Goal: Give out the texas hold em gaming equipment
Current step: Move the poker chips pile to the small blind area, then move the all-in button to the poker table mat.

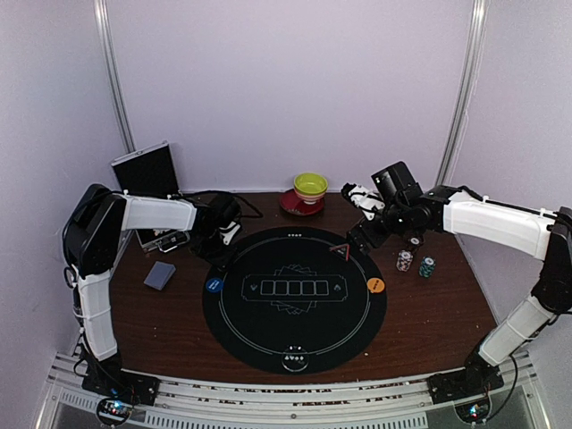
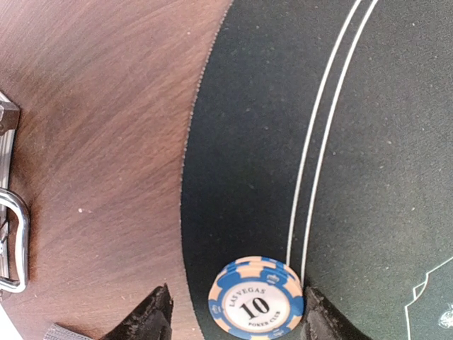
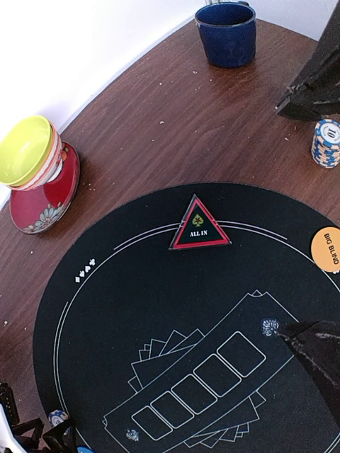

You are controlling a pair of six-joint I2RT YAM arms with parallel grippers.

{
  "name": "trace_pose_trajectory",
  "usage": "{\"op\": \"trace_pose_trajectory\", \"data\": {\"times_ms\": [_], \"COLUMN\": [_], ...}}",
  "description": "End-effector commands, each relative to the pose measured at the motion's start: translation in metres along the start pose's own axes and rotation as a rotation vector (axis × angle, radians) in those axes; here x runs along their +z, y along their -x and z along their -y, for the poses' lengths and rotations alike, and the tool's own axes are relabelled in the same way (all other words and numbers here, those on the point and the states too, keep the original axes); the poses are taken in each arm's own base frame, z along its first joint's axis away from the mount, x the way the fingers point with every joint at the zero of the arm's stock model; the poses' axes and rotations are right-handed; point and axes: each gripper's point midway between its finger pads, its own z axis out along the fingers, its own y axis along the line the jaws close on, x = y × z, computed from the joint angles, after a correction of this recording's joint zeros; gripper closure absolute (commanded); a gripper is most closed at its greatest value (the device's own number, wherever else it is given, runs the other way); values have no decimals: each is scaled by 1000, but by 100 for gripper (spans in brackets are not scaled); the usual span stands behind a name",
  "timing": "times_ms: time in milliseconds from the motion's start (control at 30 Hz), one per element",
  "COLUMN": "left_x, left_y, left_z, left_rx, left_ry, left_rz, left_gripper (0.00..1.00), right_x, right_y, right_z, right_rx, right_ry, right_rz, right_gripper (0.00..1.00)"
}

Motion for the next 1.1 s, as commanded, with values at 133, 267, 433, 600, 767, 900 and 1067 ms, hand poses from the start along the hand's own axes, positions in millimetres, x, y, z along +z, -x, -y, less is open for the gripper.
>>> {"op": "trace_pose_trajectory", "data": {"times_ms": [133, 267, 433, 600, 767, 900, 1067], "left_x": [9, -4, -37, -78, -127, -152, -173], "left_y": [-4, 4, 23, 40, 48, 40, 21], "left_z": [-9, -3, 2, 17, 41, 49, 33], "left_rx": [-17, -11, -15, 1, 41, 34, -16], "left_ry": [24, -6, -32, -74, -91, -105, -75], "left_rz": [-26, 10, 97, 191, 269, 307, 345], "left_gripper": [36, 26, 8, 2, 2, 2, 2], "right_x": [-5, -6, -5, -4, -5, -2, 2], "right_y": [3, 4, 3, -2, -12, -28, -51], "right_z": [2, 4, 12, 31, 63, 90, 119], "right_rx": [0, 2, 17, 58, 129, 181, 235], "right_ry": [-15, -20, -57, -91, -134, -182, -224], "right_rz": [24, 24, 16, -4, -30, -69, -120], "right_gripper": [0, 0, 0, 0, 0, 0, 0]}}
